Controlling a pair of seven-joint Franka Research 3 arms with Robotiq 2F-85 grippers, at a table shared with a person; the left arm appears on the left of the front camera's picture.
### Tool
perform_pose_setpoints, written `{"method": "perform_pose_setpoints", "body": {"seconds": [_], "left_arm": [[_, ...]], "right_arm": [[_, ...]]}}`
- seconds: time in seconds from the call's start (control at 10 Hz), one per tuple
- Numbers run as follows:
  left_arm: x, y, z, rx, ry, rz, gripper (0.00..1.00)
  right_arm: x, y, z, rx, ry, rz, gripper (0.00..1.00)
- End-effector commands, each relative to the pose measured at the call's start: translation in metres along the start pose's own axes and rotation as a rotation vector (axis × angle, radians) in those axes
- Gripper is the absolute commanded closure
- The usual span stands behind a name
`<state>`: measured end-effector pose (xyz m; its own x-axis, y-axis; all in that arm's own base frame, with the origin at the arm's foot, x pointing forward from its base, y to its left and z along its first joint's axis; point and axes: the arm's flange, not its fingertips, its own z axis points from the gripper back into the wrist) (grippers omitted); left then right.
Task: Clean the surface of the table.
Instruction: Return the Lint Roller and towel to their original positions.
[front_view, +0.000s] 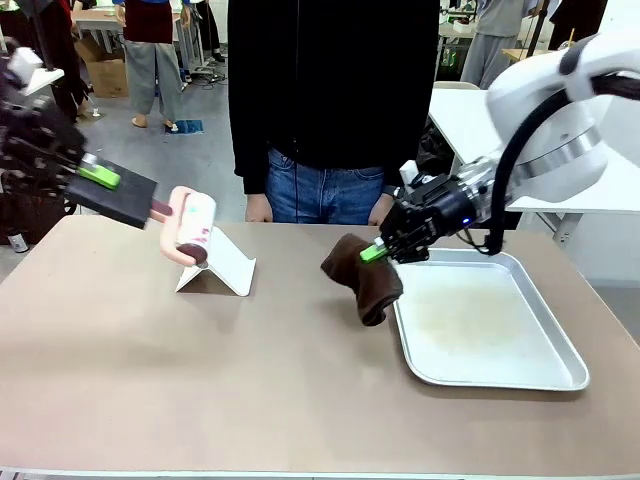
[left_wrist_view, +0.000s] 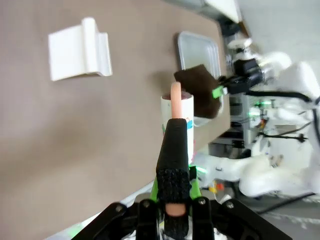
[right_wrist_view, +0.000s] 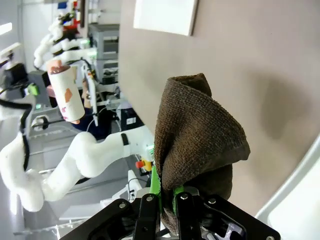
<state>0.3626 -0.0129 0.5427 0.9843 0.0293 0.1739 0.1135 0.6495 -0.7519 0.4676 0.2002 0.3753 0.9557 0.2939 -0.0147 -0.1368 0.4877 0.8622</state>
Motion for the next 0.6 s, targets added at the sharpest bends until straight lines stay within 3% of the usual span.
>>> {"method": "perform_pose_setpoints", "body": {"seconds": [0.0,0.3,0.5], "left_arm": [[0.022,-0.012,-0.029,0.161,0.015,0.029,0.77],[0.051,-0.029,-0.082,0.31,0.002,0.013,0.77],[0.068,-0.03,-0.104,0.365,-0.002,0.019,0.77]], "right_arm": [[0.005,0.006,-0.027,-0.04,-0.073,-0.123,0.89],[-0.003,0.002,-0.043,-0.108,-0.439,-0.258,0.89],[-0.008,-0.005,-0.032,-0.128,-0.43,-0.267,0.89]]}}
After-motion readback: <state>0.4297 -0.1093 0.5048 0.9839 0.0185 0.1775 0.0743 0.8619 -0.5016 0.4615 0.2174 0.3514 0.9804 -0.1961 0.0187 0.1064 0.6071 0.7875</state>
